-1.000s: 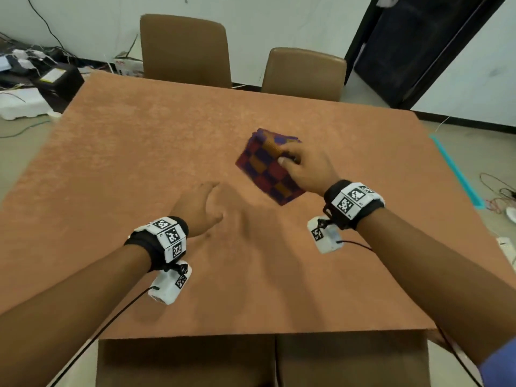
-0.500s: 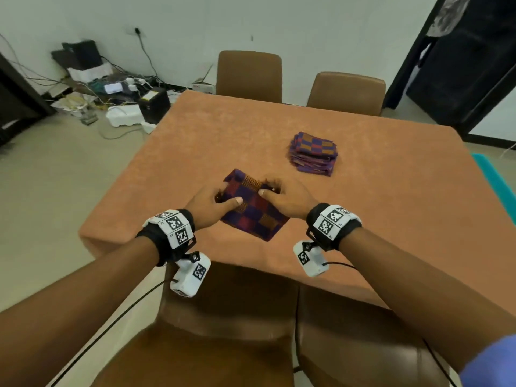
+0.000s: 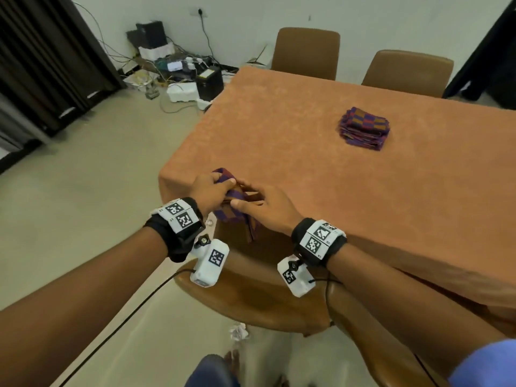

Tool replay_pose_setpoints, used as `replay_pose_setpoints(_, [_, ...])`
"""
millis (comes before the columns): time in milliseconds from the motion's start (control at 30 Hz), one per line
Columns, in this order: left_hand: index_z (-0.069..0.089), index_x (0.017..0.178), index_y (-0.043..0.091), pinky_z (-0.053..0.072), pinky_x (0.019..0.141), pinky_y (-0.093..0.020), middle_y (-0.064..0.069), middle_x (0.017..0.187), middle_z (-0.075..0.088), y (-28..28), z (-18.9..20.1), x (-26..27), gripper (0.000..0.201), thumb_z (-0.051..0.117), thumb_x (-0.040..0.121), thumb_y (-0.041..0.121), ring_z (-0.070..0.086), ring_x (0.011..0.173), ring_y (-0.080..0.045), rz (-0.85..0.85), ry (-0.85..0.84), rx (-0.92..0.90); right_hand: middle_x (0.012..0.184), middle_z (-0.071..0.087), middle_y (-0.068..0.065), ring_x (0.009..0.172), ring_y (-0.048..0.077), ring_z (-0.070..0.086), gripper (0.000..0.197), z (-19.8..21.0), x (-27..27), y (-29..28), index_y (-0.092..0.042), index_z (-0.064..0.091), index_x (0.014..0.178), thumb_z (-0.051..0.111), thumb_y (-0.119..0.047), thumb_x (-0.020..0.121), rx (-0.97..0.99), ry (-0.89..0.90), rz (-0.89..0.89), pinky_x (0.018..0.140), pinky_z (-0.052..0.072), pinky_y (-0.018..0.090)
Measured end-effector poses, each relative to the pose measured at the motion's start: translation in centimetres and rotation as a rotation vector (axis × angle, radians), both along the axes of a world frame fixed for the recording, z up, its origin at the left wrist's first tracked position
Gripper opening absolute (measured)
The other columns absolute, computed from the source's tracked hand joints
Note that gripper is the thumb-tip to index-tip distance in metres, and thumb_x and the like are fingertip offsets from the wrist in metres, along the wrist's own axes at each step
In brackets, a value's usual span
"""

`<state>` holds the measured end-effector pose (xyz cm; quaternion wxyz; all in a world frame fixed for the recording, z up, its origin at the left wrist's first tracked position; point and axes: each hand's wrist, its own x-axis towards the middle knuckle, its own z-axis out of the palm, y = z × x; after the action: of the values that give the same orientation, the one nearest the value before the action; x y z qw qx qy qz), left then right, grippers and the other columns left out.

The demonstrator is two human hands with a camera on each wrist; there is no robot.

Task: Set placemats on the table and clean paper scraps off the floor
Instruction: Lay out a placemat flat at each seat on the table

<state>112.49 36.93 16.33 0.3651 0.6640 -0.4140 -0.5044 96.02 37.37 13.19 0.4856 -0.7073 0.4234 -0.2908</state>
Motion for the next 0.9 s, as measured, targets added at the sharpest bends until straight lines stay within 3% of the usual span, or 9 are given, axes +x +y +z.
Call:
replay_pose_setpoints(100, [0.063,0.101,0.000,0.059,0.059,-0.026,-0.020,0.089,0.067,1.0,1.8,2.8,0.013,0.058,0.093,0.009,0.068,0.065,-0.020,0.088,0.055,-0.038,0.125,0.066,-0.003,0.109,0.007,0.064,0.054,0.3,2.8,0.5,-0.020,0.055,0.136,0.069,-0.038,0.087,-0.044,-0.004,0.043,0.094,0.054,0.030])
replay_pose_setpoints(200, [0.056,0.110,-0.002,0.050,0.043,-0.019,-0.014,0.075,0.061,2.2,3.2,6.1,0.018,0.056,0.093,0.004,0.062,0.042,-0.008,0.154,0.221,-0.051,0.109,0.073,-0.001,0.093,0.008,0.070,0.038,0.9,6.7,0.0,-0.020,0.064,0.126,0.067,-0.033,0.090,-0.039,-0.042,0.042,0.082,0.058,0.031])
replay_pose_setpoints(267, [0.056,0.111,-0.003,0.054,0.046,-0.020,-0.012,0.071,0.065,2.8,4.0,8.9,0.020,0.057,0.093,0.004,0.064,0.046,-0.009,0.145,0.337,-0.048,0.099,0.075,0.000,0.082,0.013,0.072,0.027,1.5,10.1,-0.4,-0.023,0.068,0.117,0.067,-0.027,0.090,-0.036,-0.092,0.028,0.073,0.058,0.031])
replay_pose_setpoints(367, [0.061,0.096,-0.002,0.053,0.050,-0.017,-0.003,0.059,0.067,3.3,4.4,13.7,0.007,0.055,0.093,0.002,0.066,0.051,-0.007,0.071,0.421,-0.068,0.088,0.075,-0.002,0.078,0.018,0.070,0.012,2.1,15.5,-1.1,-0.027,0.073,0.096,0.064,-0.024,0.091,-0.111,-0.095,-0.002,0.075,0.056,0.043])
replay_pose_setpoints(467, [0.064,0.109,-0.004,0.051,0.057,-0.013,-0.004,0.081,0.071,2.7,3.9,19.6,0.022,0.064,0.088,0.003,0.069,0.065,-0.003,0.014,0.273,-0.122,0.075,0.070,0.011,0.067,0.028,0.063,0.019,2.3,21.3,-2.2,-0.024,0.071,0.077,0.058,-0.025,0.091,-0.076,-0.092,-0.005,0.071,0.053,0.054])
replay_pose_setpoints(533, [0.065,0.113,-0.005,0.052,0.060,-0.013,-0.010,0.094,0.070,2.1,3.4,23.9,0.028,0.066,0.086,0.003,0.068,0.070,-0.004,-0.005,0.181,-0.125,0.081,0.072,0.015,0.075,0.034,0.066,0.020,2.2,25.1,-3.1,-0.021,0.073,0.085,0.057,-0.031,0.089,-0.041,-0.060,0.043,0.074,0.054,0.050])
replay_pose_setpoints(667, [0.070,0.104,0.003,0.057,0.074,-0.022,-0.009,0.092,0.071,0.7,2.5,31.4,0.019,0.062,0.087,0.002,0.067,0.081,-0.016,-0.030,0.007,-0.121,0.089,0.074,0.003,0.080,0.015,0.066,0.019,2.2,31.4,-4.8,-0.018,0.073,0.101,0.056,-0.017,0.093,-0.064,0.005,0.142,0.076,0.051,0.025])
replay_pose_setpoints(767, [0.073,0.093,0.012,0.057,0.088,-0.039,-0.011,0.091,0.074,-0.4,2.1,34.8,0.016,0.061,0.085,0.005,0.069,0.087,-0.023,-0.034,-0.055,-0.104,0.085,0.075,0.006,0.075,0.017,0.067,0.018,2.2,34.8,-5.7,-0.019,0.075,0.094,0.058,-0.015,0.093,-0.102,0.004,0.146,0.072,0.052,0.027])
replay_pose_setpoints(900, [0.070,0.085,0.017,0.056,0.086,-0.038,-0.009,0.090,0.073,-2.6,1.4,37.2,0.007,0.063,0.086,0.016,0.068,0.091,-0.026,-0.059,-0.195,-0.120,0.084,0.075,0.003,0.076,0.017,0.069,0.016,1.9,38.1,-7.7,-0.015,0.076,0.095,0.061,-0.016,0.092,-0.144,0.071,0.112,0.070,0.054,0.024])
